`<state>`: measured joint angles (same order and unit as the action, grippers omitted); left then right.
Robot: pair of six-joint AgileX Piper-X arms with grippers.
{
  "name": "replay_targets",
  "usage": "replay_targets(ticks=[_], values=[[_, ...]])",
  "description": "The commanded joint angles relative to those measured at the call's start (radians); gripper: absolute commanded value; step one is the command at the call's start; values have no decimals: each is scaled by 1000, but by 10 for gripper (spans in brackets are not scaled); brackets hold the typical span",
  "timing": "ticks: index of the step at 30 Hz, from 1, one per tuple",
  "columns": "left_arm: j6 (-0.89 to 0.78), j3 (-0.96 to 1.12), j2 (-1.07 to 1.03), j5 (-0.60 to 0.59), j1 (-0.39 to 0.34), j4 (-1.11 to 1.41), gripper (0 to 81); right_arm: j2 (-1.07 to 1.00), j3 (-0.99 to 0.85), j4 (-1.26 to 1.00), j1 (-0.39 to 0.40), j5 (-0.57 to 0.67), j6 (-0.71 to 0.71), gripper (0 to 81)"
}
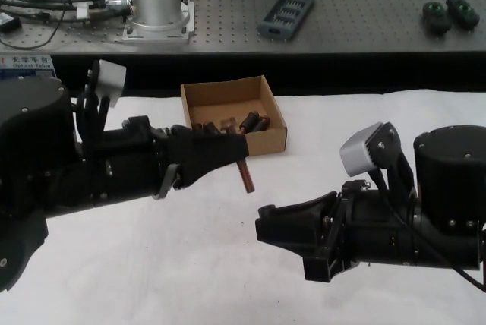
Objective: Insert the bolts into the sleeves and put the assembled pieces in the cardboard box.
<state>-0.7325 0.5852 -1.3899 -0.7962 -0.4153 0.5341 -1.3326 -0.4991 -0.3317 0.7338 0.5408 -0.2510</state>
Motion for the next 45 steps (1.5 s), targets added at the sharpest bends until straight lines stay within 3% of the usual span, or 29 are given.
replay_targets(ticks=[1, 4, 45], values=[[20, 14, 1, -59, -3, 17, 6, 0, -4, -29, -5, 16, -3, 43], [32, 14, 1, -113, -3, 12, 6, 0, -6, -49, -3, 16, -21, 43], [59, 14, 1, -54, -3, 12, 6, 0, -6, -49, 2, 62, -22, 43]])
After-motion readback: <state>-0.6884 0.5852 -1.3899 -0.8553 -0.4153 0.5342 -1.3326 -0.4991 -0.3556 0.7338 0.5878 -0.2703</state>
